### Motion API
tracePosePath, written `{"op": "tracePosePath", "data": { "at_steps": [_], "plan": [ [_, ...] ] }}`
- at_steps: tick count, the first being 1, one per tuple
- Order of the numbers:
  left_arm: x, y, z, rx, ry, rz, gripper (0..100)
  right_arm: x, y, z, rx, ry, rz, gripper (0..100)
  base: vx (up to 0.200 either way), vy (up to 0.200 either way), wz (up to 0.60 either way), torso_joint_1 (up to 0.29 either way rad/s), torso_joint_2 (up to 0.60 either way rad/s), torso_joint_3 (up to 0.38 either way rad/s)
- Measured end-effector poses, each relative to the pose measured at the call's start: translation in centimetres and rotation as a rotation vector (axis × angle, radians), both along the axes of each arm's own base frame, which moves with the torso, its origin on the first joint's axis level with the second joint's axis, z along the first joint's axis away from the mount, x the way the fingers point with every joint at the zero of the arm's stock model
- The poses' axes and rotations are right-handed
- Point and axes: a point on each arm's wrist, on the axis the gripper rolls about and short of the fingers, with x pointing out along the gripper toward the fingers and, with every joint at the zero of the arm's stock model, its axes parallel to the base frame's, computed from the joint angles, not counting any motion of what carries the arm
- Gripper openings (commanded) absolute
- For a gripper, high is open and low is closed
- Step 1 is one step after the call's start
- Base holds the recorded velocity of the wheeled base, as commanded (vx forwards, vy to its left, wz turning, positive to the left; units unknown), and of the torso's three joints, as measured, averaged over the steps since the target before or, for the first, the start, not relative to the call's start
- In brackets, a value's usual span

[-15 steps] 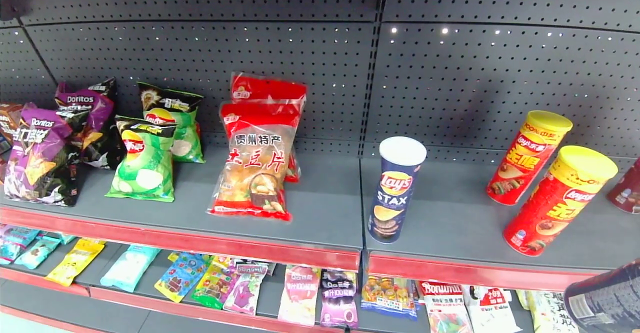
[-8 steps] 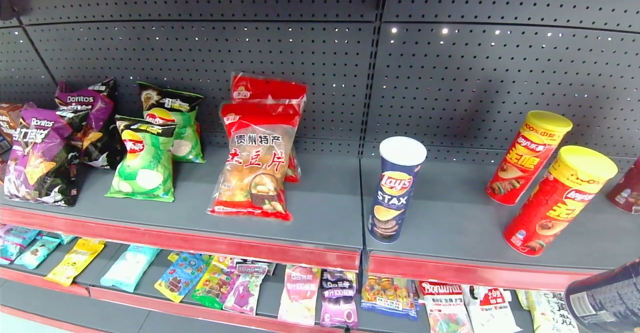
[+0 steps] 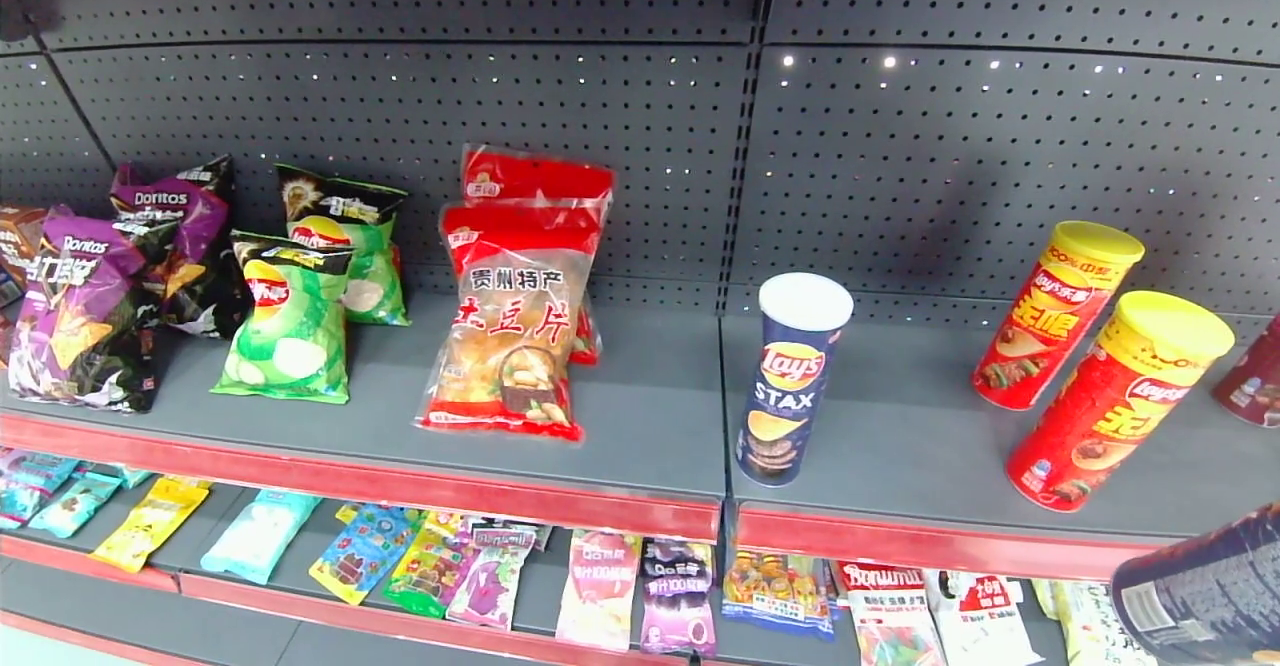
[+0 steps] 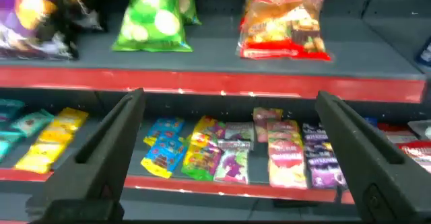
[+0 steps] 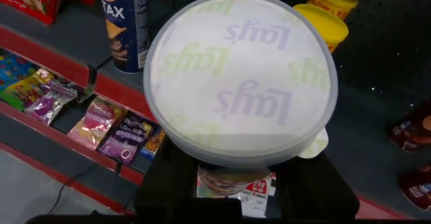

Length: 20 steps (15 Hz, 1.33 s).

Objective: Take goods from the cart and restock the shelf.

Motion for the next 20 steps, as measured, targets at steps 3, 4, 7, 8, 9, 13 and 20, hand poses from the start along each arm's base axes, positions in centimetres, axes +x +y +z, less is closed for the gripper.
{"op": "tracePosePath", "data": {
  "at_steps": [3, 4, 7, 8, 9, 13, 20],
  "plan": [
    [0.0, 0.0, -0.4, 0.0, 0.005, 0.003, 100, 1.5, 0.1, 1.2, 0.004, 0.024, 0.021, 0, 0.0, 0.0, 0.0, 0.0, 0.0, 0.0],
    [0.0, 0.0, -0.5, 0.0, 0.006, 0.003, 100, 2.3, 0.2, 1.8, 0.009, 0.022, 0.041, 0, 0.0, 0.0, 0.0, 0.0, 0.0, 0.0],
    [0.0, 0.0, -0.5, 0.0, 0.006, 0.002, 100, 5.3, 0.9, 3.2, 0.024, 0.009, 0.129, 0, 0.0, 0.0, 0.0, 0.0, 0.0, 0.0],
    [0.0, 0.0, -0.5, 0.001, 0.006, 0.002, 100, 6.3, 1.2, 3.4, 0.024, 0.013, 0.156, 0, 0.0, 0.0, 0.0, 0.0, 0.0, 0.0],
    [0.0, 0.0, -0.5, 0.0, 0.006, 0.002, 100, 7.2, 1.6, 3.6, 0.024, 0.024, 0.182, 0, 0.0, 0.0, 0.0, 0.0, 0.0, 0.0],
    [0.0, 0.0, -0.5, 0.001, 0.006, 0.003, 100, 9.9, 2.8, 3.8, 0.015, 0.091, 0.235, 0, 0.0, 0.0, 0.0, 0.0, 0.0, 0.0],
    [0.0, 0.0, -0.5, 0.001, 0.006, 0.003, 100, 13.2, 3.9, 4.7, -0.007, 0.133, 0.189, 0, 0.0, 0.0, 0.0, 0.0, 0.0, 0.0]
  ]
}}
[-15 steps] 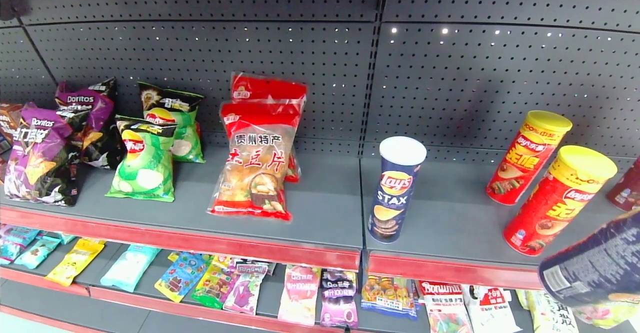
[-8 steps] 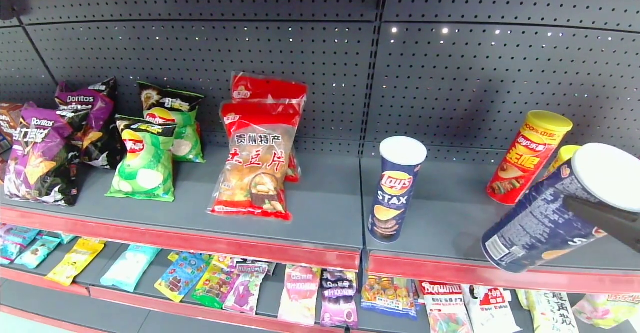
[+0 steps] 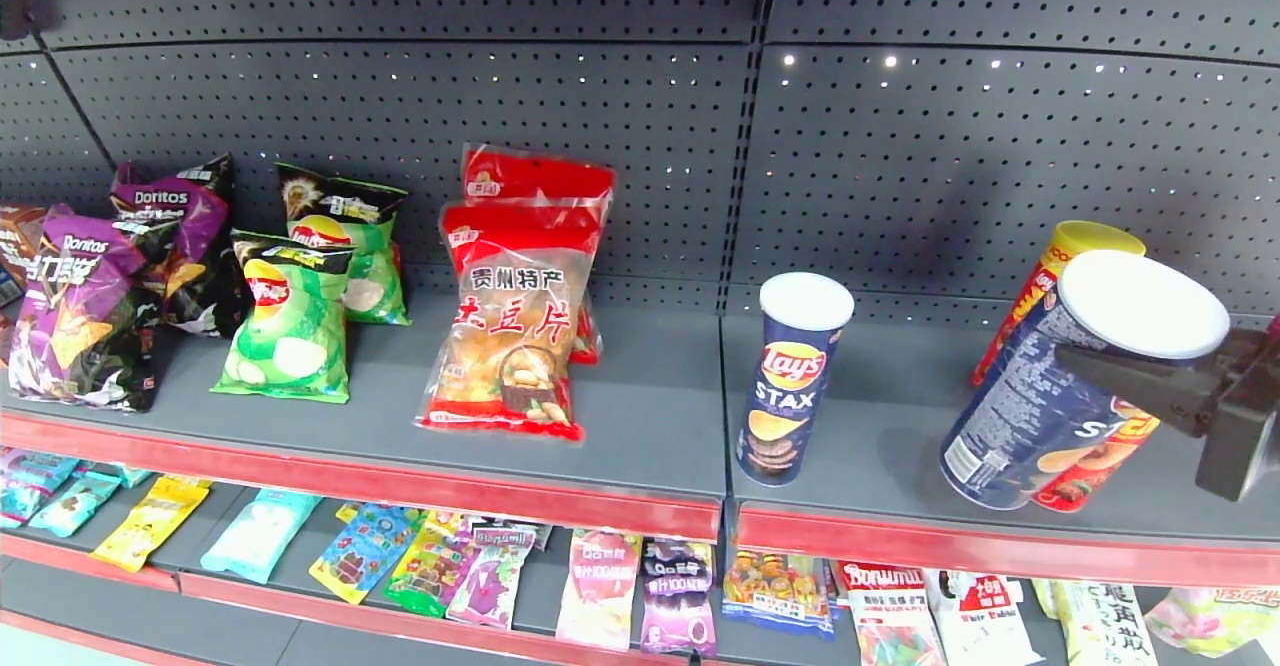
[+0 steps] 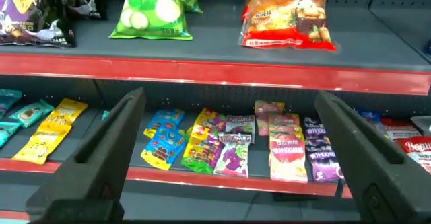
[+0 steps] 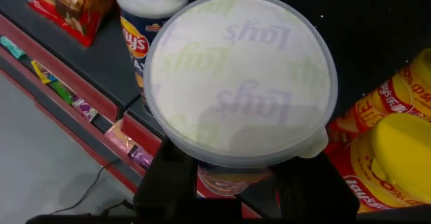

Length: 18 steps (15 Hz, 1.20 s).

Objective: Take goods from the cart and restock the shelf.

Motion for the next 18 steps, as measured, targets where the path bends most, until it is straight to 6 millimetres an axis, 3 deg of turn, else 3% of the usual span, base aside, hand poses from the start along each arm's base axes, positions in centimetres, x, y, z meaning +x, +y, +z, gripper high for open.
{"op": "tracePosePath", "data": {
  "at_steps": [8, 18],
  "plan": [
    [0.0, 0.0, 0.0, 0.0, 0.0, 0.0, 100, 1.7, 2.2, 0.0, 0.011, 0.012, 0.045, 0, 0.0, 0.0, 0.0, 0.0, 0.0, 0.0],
    [0.0, 0.0, 0.0, 0.0, 0.0, 0.0, 100, 6.9, 3.2, -0.2, -0.002, 0.029, -0.039, 0, 0.0, 0.0, 0.0, 0.0, 0.0, 0.0]
  ]
}}
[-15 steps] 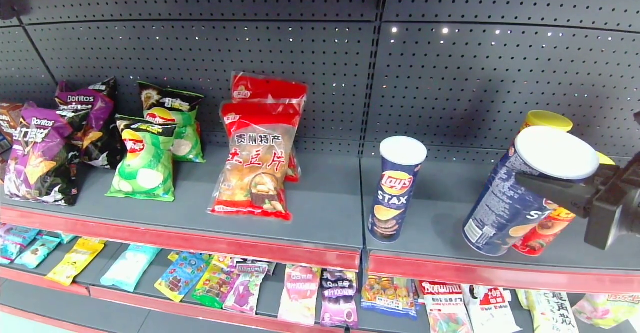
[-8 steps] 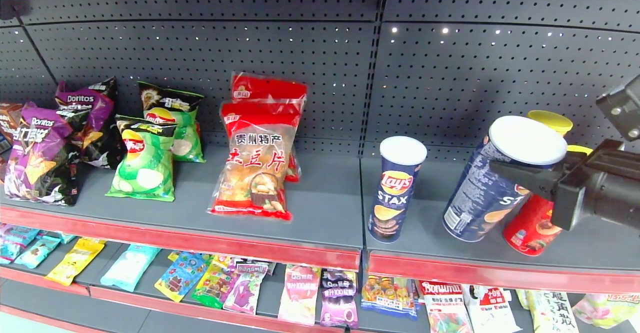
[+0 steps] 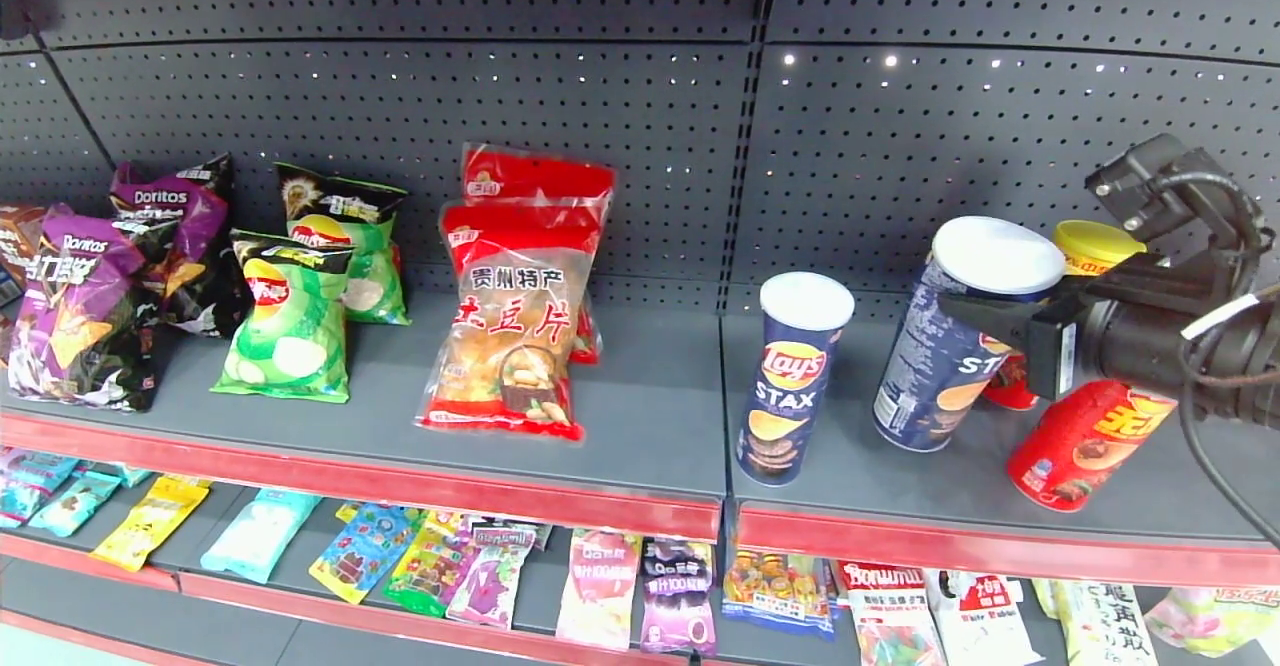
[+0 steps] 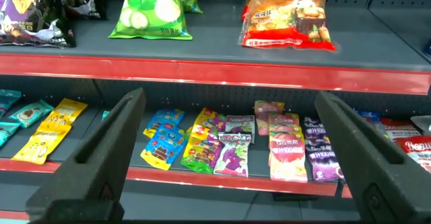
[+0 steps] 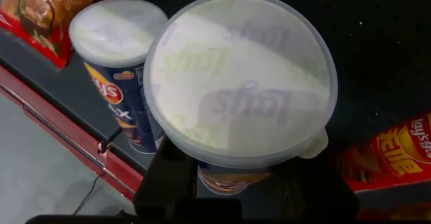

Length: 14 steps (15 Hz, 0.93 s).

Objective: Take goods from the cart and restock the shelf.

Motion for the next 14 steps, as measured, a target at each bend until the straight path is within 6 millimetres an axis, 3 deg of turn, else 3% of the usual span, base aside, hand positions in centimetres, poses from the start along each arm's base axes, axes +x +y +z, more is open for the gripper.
{"op": "tracePosePath", "data": {
  "at_steps": [14],
  "plan": [
    [0.0, 0.0, 0.0, 0.0, 0.0, 0.0, 100, 8.2, 0.0, -0.9, 0.05, 0.026, -0.005, 0, 0.0, 0.0, 0.0, 0.0, 0.0, 0.0]
  ]
}}
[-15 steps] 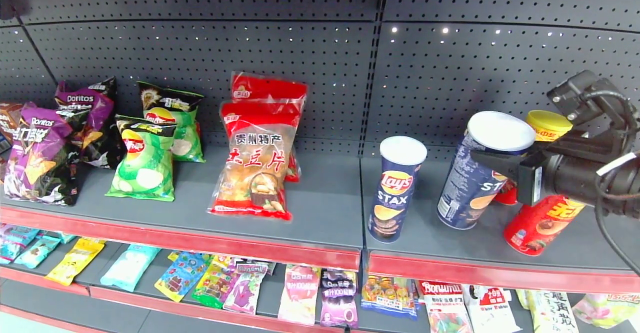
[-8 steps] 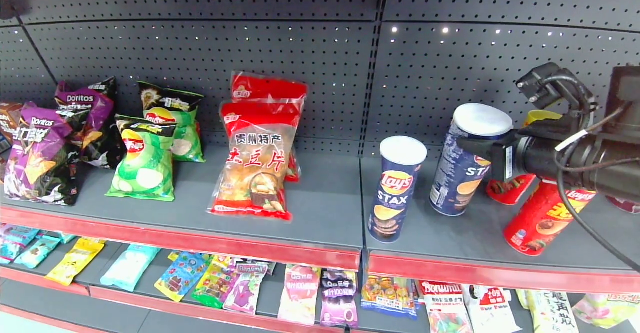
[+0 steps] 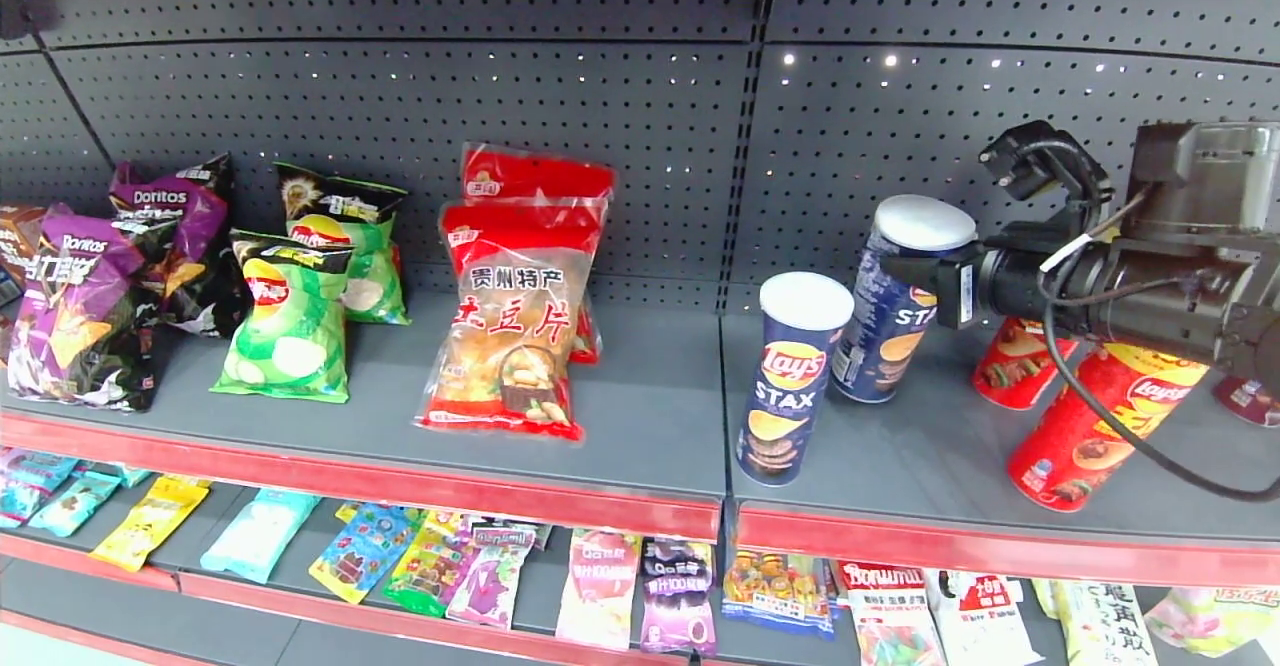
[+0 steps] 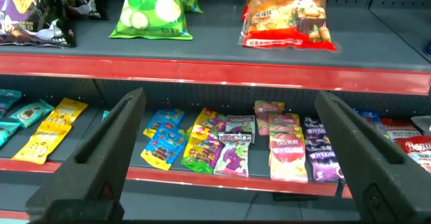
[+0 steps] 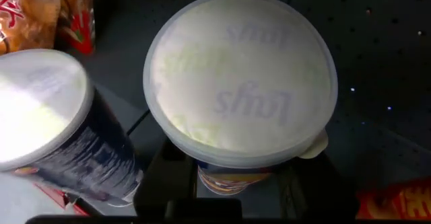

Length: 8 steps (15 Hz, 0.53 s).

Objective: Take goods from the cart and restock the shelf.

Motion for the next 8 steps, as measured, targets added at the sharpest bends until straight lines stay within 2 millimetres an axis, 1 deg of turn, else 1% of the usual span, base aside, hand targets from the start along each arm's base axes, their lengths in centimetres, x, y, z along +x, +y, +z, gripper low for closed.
{"op": "tracePosePath", "data": {
  "at_steps": [3, 8],
  "plan": [
    [0.0, 0.0, 0.0, 0.0, 0.0, 0.0, 100, 1.5, -0.1, -0.1, 0.008, -0.001, 0.017, 0, 0.0, 0.0, 0.0, 0.0, 0.0, 0.0],
    [0.0, 0.0, 0.0, 0.0, 0.0, 0.0, 100, 3.5, 0.3, -0.2, 0.011, -0.004, 0.018, 0, 0.0, 0.0, 0.0, 0.0, 0.0, 0.0]
  ]
}}
